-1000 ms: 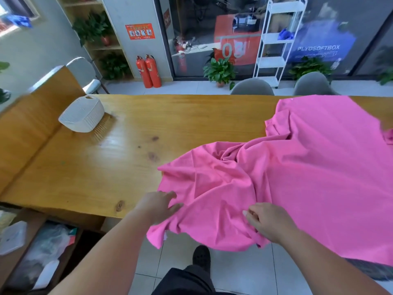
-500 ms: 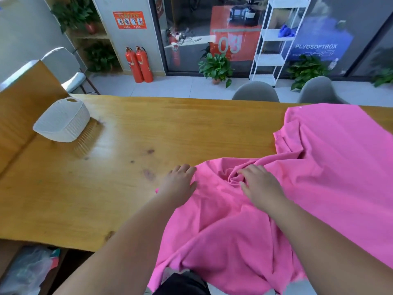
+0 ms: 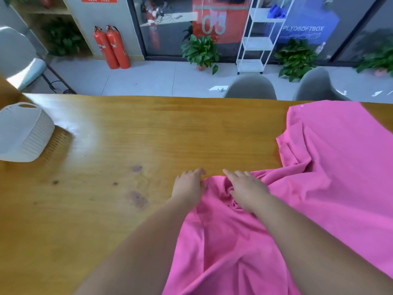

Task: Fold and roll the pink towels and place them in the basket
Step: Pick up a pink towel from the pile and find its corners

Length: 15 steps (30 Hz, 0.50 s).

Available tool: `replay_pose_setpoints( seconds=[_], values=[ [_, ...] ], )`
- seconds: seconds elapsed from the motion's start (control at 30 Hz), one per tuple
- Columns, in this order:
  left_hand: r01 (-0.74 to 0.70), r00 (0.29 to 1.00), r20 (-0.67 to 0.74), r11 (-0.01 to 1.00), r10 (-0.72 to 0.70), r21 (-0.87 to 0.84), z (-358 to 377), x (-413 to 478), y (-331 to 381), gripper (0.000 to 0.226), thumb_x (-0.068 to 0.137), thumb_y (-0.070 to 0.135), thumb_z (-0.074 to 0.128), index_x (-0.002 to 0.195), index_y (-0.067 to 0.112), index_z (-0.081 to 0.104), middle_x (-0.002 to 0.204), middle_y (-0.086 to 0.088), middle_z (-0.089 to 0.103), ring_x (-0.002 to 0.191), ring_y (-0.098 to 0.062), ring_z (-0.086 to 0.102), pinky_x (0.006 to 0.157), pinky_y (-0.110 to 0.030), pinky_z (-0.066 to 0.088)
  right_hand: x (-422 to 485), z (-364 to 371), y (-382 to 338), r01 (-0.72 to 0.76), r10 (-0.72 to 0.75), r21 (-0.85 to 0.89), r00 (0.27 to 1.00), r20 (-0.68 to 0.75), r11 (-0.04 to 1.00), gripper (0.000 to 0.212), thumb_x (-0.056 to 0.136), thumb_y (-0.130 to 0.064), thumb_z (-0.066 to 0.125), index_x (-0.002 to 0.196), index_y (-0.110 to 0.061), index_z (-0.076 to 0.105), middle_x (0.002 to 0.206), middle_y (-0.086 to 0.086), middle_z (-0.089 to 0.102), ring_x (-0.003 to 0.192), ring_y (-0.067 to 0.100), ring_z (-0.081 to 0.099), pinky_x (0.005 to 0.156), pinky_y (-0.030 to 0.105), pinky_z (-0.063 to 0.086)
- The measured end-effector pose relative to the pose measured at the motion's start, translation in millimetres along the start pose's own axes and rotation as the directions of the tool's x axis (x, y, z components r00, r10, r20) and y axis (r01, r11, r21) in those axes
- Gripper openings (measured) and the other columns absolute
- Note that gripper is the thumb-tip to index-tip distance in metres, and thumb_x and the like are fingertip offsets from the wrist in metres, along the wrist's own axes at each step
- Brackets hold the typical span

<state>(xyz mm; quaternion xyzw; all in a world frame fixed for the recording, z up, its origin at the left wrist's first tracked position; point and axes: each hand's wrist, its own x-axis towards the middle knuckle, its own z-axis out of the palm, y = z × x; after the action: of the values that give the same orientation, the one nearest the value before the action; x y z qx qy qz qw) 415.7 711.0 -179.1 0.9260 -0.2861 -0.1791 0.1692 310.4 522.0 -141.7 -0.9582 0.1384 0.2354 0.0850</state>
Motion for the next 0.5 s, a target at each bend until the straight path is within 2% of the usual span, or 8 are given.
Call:
replay_pose_setpoints(
  seconds=[0.07, 0.13, 0.23, 0.3, 0.37, 0.4, 0.43, 0.5],
  values=[
    [-0.004, 0.999, 0.053, 1.000, 0.003, 0.013, -5.7, 2.0, -2.7, 0.028, 0.098, 0.032, 0.062, 0.125, 0.034, 0.068, 0.111, 0.005, 0.076, 0.113, -0.026, 0.066, 0.093, -0.040, 0.048, 1.0, -2.8, -0.2, 0.013, -0.011, -0.051, 0.999, 0.030, 0.999, 0.062, 0.099, -0.020, 0.059, 0.157, -0.031, 0.037, 0.144, 0.003, 0.052, 0.135, 0.030, 0.047, 0.110, 0.047, 0.045],
    [-0.025, 0.998, 0.065, 1.000, 0.025, 0.004, -20.0, 4.6, -2.3, 0.020, 0.096, 0.027, 0.061, 0.110, 0.032, 0.075, 0.105, 0.005, 0.076, 0.105, -0.027, 0.069, 0.088, -0.038, 0.051, 1.2, -14.5, -0.2, 0.023, -0.025, -0.118, 1.000, -0.013, 0.993, 0.032, 0.098, -0.020, 0.057, 0.128, -0.029, 0.061, 0.123, 0.001, 0.059, 0.124, 0.028, 0.051, 0.101, 0.044, 0.048],
    [-0.100, 0.976, -0.200, 0.993, 0.087, -0.054, -51.9, 3.2, 7.9, 0.016, 0.094, 0.026, 0.060, 0.102, 0.027, 0.073, 0.104, 0.004, 0.066, 0.099, -0.026, 0.064, 0.087, -0.041, 0.049, 2.8, -42.8, 1.2, 0.032, -0.065, -0.137, 0.966, -0.249, 0.990, 0.013, 0.094, -0.023, 0.059, 0.103, -0.026, 0.067, 0.108, -0.003, 0.059, 0.113, 0.026, 0.051, 0.090, 0.041, 0.045],
    [-0.221, 0.858, -0.482, 0.974, 0.174, -0.041, -72.3, -6.0, 20.7, 0.012, 0.093, 0.024, 0.060, 0.101, 0.019, 0.067, 0.108, 0.001, 0.061, 0.098, -0.024, 0.060, 0.092, -0.041, 0.047, -0.2, -65.1, 5.4, 0.100, -0.109, -0.045, 0.836, -0.538, 0.994, 0.010, 0.087, -0.021, 0.067, 0.096, -0.021, 0.069, 0.104, -0.001, 0.059, 0.105, 0.026, 0.052, 0.085, 0.042, 0.045],
    [-0.367, 0.696, -0.640, 0.927, 0.327, 0.074, -82.2, -23.1, 32.6, 0.009, 0.092, 0.017, 0.061, 0.099, 0.012, 0.064, 0.113, -0.004, 0.062, 0.102, -0.026, 0.059, 0.099, -0.043, 0.046, -12.2, -80.2, 11.4, 0.246, -0.159, 0.005, 0.638, -0.754, 0.969, 0.016, 0.078, -0.018, 0.072, 0.093, -0.015, 0.068, 0.103, 0.002, 0.060, 0.100, 0.027, 0.053, 0.085, 0.041, 0.046],
    [-0.418, 0.660, -0.634, 0.898, 0.404, 0.138, -82.1, -33.7, 36.2, 0.010, 0.091, 0.016, 0.062, 0.099, 0.010, 0.065, 0.114, -0.006, 0.064, 0.103, -0.027, 0.061, 0.101, -0.045, 0.046, -22.2, -82.3, 15.0, 0.309, -0.197, -0.012, 0.577, -0.792, 0.951, 0.019, 0.076, -0.018, 0.073, 0.093, -0.014, 0.067, 0.104, 0.004, 0.061, 0.099, 0.027, 0.054, 0.086, 0.042, 0.046],
    [-0.461, 0.661, -0.578, 0.867, 0.478, 0.190, -75.9, -45.0, 37.2, 0.013, 0.089, 0.017, 0.063, 0.100, 0.010, 0.065, 0.114, -0.006, 0.064, 0.102, -0.028, 0.062, 0.099, -0.046, 0.047, -33.5, -78.5, 20.2, 0.353, -0.250, -0.045, 0.563, -0.788, 0.935, 0.021, 0.073, -0.020, 0.073, 0.092, -0.014, 0.065, 0.103, 0.004, 0.061, 0.097, 0.028, 0.054, 0.085, 0.042, 0.046],
    [-0.541, 0.721, -0.349, 0.801, 0.598, 0.257, -47.1, -67.9, 30.3, 0.016, 0.088, 0.026, 0.064, 0.100, 0.016, 0.062, 0.108, -0.003, 0.063, 0.093, -0.029, 0.062, 0.087, -0.045, 0.049, -55.9, -48.9, 34.8, 0.408, -0.387, -0.127, 0.656, -0.648, 0.904, 0.026, 0.071, -0.030, 0.072, 0.091, -0.018, 0.061, 0.096, 0.001, 0.060, 0.089, 0.028, 0.057, 0.081, 0.042, 0.045]
  ],
)
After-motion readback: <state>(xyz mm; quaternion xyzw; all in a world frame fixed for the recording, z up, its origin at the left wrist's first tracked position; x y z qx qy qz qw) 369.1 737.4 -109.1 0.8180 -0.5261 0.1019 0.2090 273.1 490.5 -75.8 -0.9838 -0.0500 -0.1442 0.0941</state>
